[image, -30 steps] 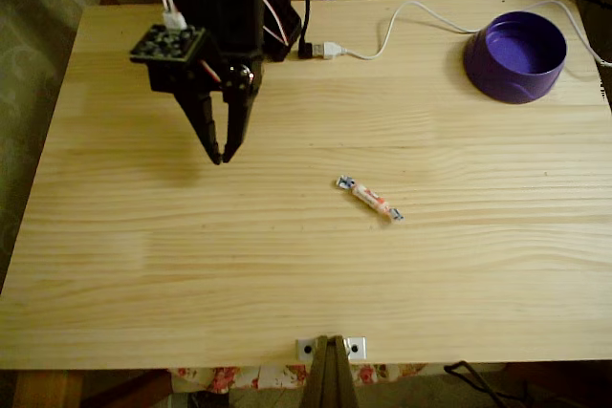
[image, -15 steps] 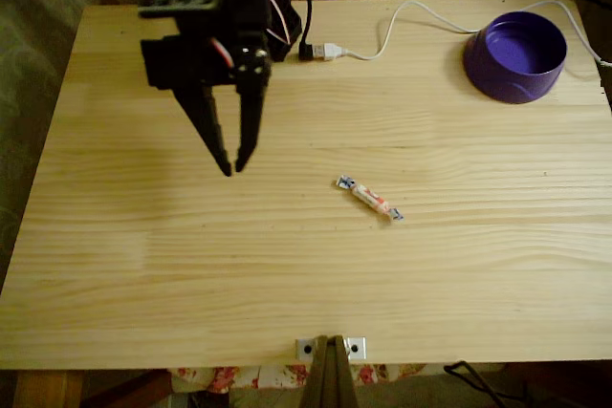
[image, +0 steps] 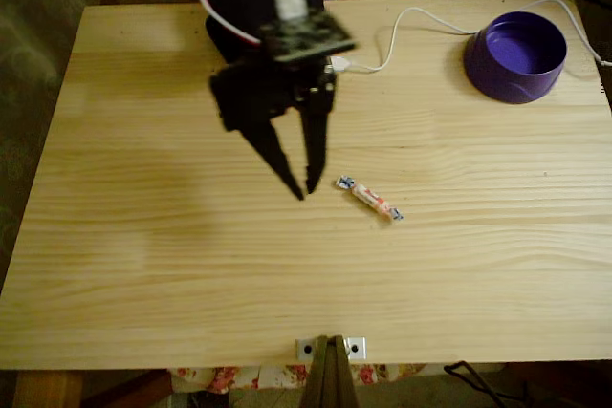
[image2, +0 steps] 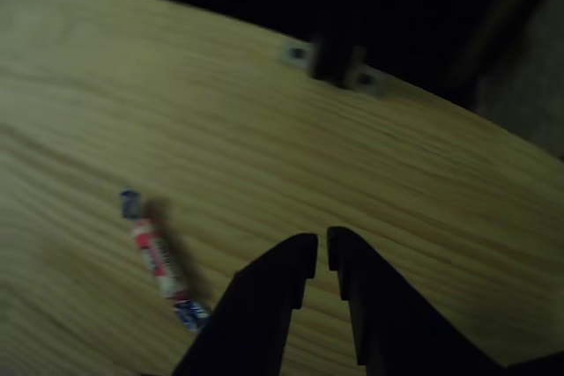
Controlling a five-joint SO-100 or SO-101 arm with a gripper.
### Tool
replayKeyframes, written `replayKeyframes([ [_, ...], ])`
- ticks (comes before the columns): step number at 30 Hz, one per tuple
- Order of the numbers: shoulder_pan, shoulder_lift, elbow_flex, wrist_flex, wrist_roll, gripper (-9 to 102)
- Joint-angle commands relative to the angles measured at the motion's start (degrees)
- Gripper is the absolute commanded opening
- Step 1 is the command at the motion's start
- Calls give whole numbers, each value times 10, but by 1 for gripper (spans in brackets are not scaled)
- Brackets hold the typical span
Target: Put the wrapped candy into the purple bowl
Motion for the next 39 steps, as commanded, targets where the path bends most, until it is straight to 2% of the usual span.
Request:
replayKeyframes([
  [1, -46, -33, -87, 24, -49, 1],
  [9, -122, -134, -156, 86, -117, 1],
  [14, -124, -243, -216, 109, -142, 1],
  [23, -110, -385, -323, 139, -125, 1],
  [31, -133, -413, -345, 183, -98, 3],
  [34, -139, -411, -340, 185, -79, 9],
  [37, -146, -411, -344, 198, -62, 21],
  [39, -149, -410, -345, 202, -54, 24],
])
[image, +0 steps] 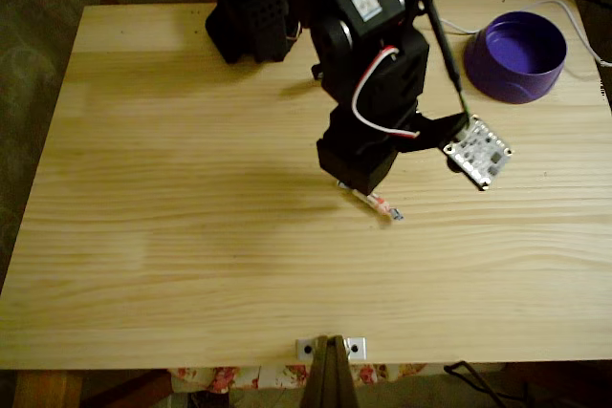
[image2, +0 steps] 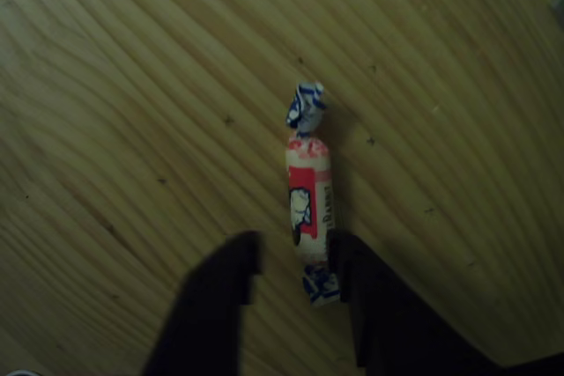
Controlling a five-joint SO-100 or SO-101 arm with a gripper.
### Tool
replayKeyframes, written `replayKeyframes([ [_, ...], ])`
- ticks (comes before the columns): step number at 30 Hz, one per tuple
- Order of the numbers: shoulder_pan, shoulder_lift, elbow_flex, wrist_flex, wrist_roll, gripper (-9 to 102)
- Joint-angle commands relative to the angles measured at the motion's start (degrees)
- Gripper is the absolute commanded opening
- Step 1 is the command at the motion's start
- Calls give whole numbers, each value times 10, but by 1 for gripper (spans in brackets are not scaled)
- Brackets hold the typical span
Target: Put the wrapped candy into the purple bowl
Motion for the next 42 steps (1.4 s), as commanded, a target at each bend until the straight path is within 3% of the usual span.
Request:
replayKeyframes([
  [1, -10, 13, -42, 5, 15, 24],
  [20, 61, -14, -41, -63, -57, 23],
  [42, 41, -31, 7, -101, -43, 25],
])
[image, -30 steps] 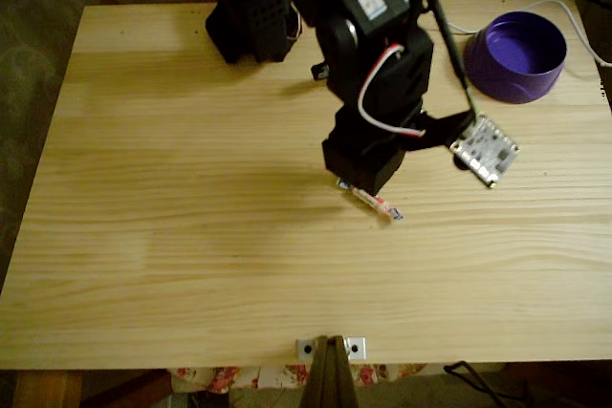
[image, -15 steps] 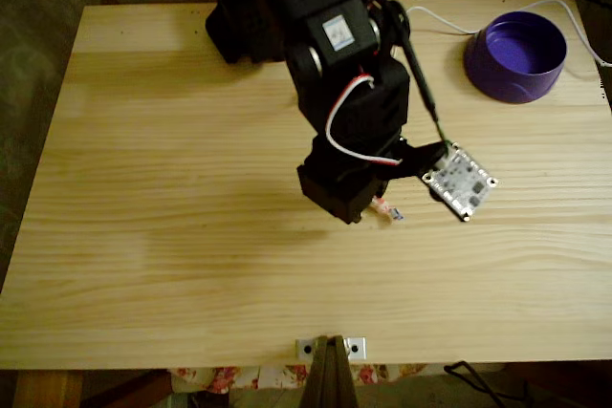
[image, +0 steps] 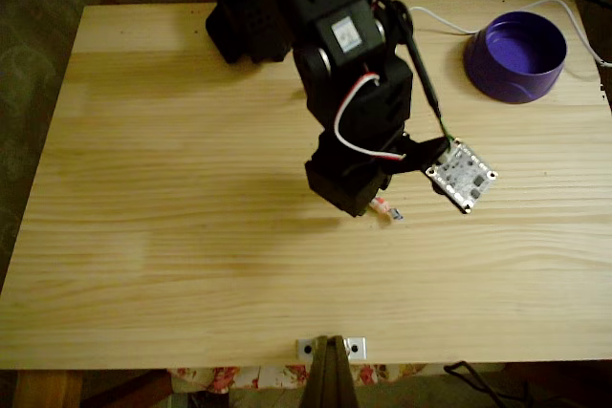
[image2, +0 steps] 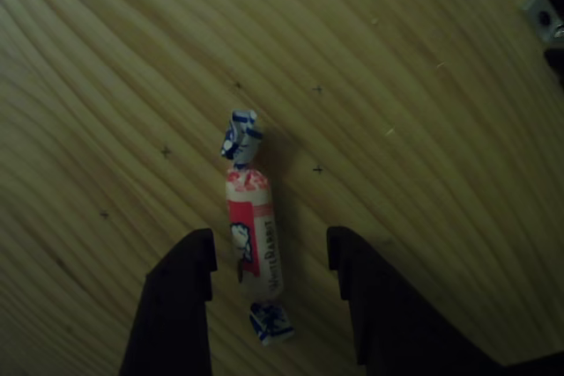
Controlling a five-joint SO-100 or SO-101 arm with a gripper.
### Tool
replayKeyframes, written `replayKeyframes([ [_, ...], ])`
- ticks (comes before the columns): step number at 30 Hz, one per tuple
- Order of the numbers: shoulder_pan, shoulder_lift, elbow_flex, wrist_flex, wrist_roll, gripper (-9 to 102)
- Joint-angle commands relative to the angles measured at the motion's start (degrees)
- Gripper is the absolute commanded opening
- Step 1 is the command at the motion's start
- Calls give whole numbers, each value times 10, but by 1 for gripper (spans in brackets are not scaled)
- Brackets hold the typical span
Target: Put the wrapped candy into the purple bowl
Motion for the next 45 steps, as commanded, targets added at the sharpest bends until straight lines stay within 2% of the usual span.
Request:
replayKeyframes([
  [1, 3, 5, -4, -16, -4, 25],
  [18, -6, -18, 25, -47, 18, 24],
  [21, -9, -19, 28, -53, 24, 19],
  [26, -11, -20, 35, -53, 31, 18],
  [37, -14, 0, 53, -46, 25, 1],
  [45, -9, 96, 36, 9, 62, 2],
])
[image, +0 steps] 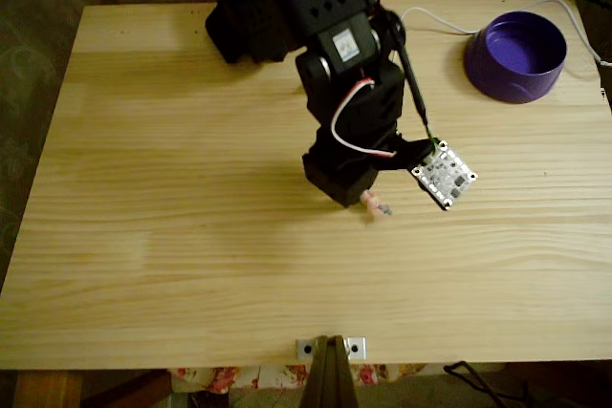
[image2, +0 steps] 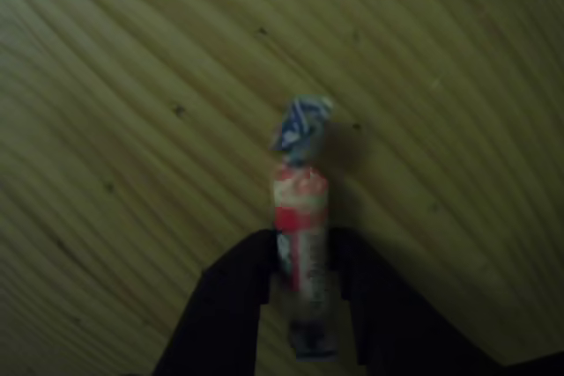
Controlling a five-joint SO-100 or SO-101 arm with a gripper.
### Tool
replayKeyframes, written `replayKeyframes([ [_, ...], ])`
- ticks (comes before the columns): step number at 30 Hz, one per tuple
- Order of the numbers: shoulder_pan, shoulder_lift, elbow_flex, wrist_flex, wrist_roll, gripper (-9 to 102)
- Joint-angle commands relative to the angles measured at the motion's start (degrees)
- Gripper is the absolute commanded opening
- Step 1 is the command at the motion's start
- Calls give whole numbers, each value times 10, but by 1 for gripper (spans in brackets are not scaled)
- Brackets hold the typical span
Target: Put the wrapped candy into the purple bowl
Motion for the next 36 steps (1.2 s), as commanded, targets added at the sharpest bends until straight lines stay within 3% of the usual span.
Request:
replayKeyframes([
  [1, 4, 96, -30, 29, 33, 2],
  [13, -15, 287, -171, 145, 139, 2],
  [22, -103, 395, -293, 225, 189, 1],
  [30, -126, 452, -334, 206, 224, 1],
  [36, -243, 468, -277, 163, 192, 1],
])
